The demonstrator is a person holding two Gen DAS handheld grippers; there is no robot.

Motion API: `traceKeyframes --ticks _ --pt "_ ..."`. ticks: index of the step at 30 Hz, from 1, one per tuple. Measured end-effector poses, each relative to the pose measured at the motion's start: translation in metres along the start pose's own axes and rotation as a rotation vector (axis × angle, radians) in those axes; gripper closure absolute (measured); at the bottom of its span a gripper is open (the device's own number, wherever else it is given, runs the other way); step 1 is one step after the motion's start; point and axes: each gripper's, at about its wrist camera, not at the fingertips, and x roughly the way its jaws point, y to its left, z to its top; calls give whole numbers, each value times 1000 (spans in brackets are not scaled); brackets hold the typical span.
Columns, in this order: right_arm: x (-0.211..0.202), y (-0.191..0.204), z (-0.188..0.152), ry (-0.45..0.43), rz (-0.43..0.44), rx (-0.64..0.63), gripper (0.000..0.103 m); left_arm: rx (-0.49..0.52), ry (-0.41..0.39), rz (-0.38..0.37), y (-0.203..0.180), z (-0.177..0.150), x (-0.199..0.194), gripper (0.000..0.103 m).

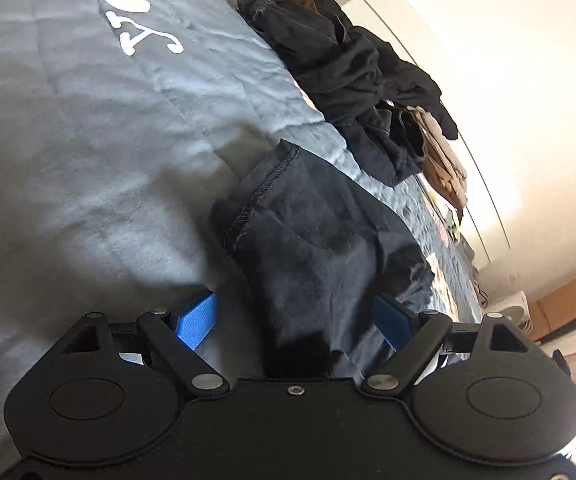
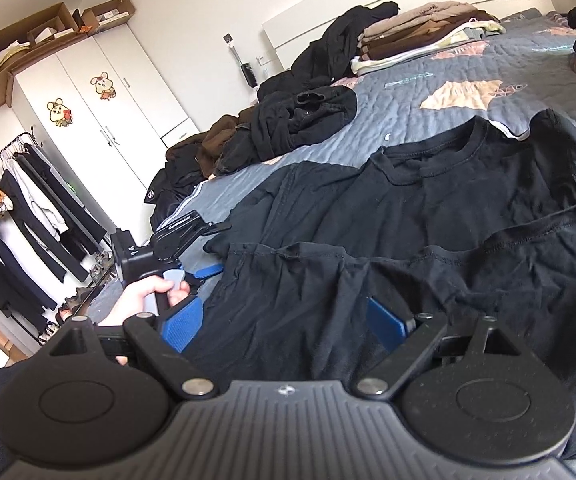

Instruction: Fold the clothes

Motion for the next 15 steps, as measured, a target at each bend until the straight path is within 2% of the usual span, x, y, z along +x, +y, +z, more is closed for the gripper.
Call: traceKeyframes --ticks 3,7,9,12,15 --pt "0 -4 -1 7 -15 1 14 88 43 -34 -7 -6 -11 20" --pt "-5 -14 1 -12 -28 36 14 364 86 -67 -25 -17 -33 20" --pt "-7 -16 2 -21 -32 48 14 502 113 -38 -36 -23 -38 20" --pt "-11 -16 4 -30 -34 43 14 579 145 22 -42 -34 -49 20" --pt "-14 -15 7 -36 -29 34 14 600 169 14 -41 -49 -78 20"
